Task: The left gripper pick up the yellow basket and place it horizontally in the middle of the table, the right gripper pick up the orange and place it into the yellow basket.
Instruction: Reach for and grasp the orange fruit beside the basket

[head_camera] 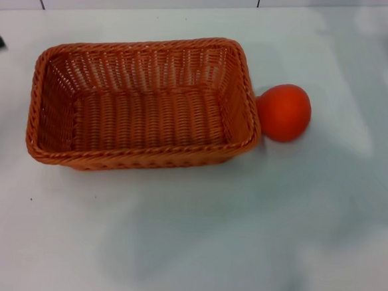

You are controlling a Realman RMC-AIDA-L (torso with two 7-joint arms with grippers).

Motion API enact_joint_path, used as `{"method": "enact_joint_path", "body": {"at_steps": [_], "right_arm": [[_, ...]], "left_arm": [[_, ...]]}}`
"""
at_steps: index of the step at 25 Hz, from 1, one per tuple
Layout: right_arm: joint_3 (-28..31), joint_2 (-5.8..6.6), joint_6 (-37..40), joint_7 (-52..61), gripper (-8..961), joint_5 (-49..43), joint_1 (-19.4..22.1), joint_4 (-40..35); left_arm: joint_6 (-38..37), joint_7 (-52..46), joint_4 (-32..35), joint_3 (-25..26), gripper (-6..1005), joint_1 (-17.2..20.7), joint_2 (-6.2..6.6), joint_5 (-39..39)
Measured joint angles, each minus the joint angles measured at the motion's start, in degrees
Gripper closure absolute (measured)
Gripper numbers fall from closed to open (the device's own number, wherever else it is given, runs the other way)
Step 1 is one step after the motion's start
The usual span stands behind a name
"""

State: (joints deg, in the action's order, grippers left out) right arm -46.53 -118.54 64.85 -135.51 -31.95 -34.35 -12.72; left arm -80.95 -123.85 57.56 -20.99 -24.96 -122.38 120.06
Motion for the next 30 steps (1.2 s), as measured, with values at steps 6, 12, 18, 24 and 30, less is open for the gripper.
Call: {"method": "enact_joint_path", "body": {"at_steps": [6,12,18,24,30], "right_arm": [[-7.33,5.45,-1.10,21.71,131,-19.31,2.50,-11.42],[-6.86,10.92,1.21,49.48,131,-55.41,1.94,-26.62],[-2.98,11.31,13.78,63.54,131,-81.82,-1.48,-37.60],[0.01,11.26,22.13,69.09,135,-100.57,-7.21,-37.87],[-2.28,8.85,22.15,70.01,135,-106.96,-9.00,-37.46]], "left_arm": [[-1.50,35.17,-13.21,7.86,217,1.60,-1.41,-24.35],[-6.36,53.69,-24.69,7.96,226,2.27,-1.19,-35.59],[-7.84,57.10,-26.89,7.64,228,1.97,-1.22,-37.60],[-7.93,57.08,-27.91,7.47,230,1.25,-1.22,-37.78],[-8.08,57.08,-29.40,7.45,231,1.06,-1.26,-37.88]]}}
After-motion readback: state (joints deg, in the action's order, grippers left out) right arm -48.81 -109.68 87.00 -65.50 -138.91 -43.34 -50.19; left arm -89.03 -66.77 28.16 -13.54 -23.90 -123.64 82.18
